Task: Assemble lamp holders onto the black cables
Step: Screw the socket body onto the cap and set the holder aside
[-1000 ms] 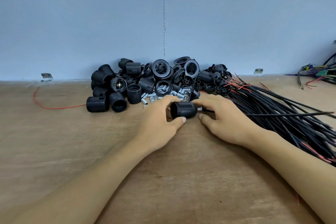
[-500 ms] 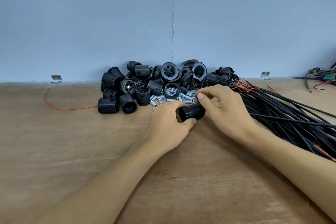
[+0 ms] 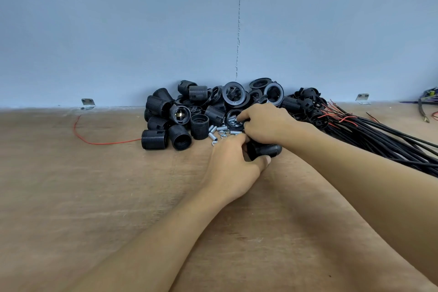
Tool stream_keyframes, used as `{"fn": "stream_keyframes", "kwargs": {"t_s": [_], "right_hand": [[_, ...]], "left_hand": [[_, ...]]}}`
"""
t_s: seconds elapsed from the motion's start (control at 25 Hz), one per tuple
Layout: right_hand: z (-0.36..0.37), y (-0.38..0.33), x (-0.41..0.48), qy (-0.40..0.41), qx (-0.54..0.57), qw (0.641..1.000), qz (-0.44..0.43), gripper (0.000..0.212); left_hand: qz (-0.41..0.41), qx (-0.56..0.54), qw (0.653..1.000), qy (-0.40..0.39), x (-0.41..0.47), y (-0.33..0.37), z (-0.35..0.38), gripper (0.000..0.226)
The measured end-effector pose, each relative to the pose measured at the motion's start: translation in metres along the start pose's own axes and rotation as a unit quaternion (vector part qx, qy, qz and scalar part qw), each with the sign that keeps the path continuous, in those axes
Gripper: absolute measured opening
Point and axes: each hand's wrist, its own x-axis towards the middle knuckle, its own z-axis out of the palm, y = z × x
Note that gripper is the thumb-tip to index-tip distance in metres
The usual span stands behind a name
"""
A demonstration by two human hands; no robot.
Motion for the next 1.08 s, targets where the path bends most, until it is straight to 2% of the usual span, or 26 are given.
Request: {"fn": "stream_keyframes", "kwargs": {"t_s": [0.2,0.4,0.6,0.76,0.84,0.92,1.0,1.08], "right_hand": [[-0.001,-0.001,-0.005,0.039,0.059,0.997,0.011,0.04],[-0.005,0.007,-0.017,0.045,0.191,0.98,-0.002,0.034],[-0.011,0.021,-0.029,0.036,0.28,0.959,-0.011,0.028],[-0.01,0.033,-0.04,0.082,0.352,0.932,-0.018,0.024],[-0.007,0.037,-0.049,0.096,0.35,0.931,-0.044,0.022],[-0.002,0.04,-0.059,0.1,0.316,0.941,-0.075,0.019],[0.001,0.044,-0.067,0.095,0.263,0.953,-0.113,0.019],[0.002,0.049,-0.073,0.088,0.237,0.957,-0.142,0.021]], "left_hand": [[-0.002,-0.018,1.0,0.002,-0.002,0.002,-0.001,0.025],[-0.014,-0.028,0.999,0.006,-0.001,0.0,0.0,0.025],[-0.041,-0.043,0.998,-0.01,0.0,-0.002,0.0,0.042],[-0.076,-0.118,0.99,0.0,0.001,0.001,-0.001,0.048],[-0.109,-0.19,0.976,0.014,0.001,0.004,-0.005,0.05],[-0.127,-0.232,0.964,0.027,0.0,0.005,-0.007,0.04],[-0.12,-0.248,0.961,0.036,0.0,0.004,-0.009,0.026],[-0.088,-0.241,0.966,0.032,-0.001,0.004,-0.009,0.025]]}}
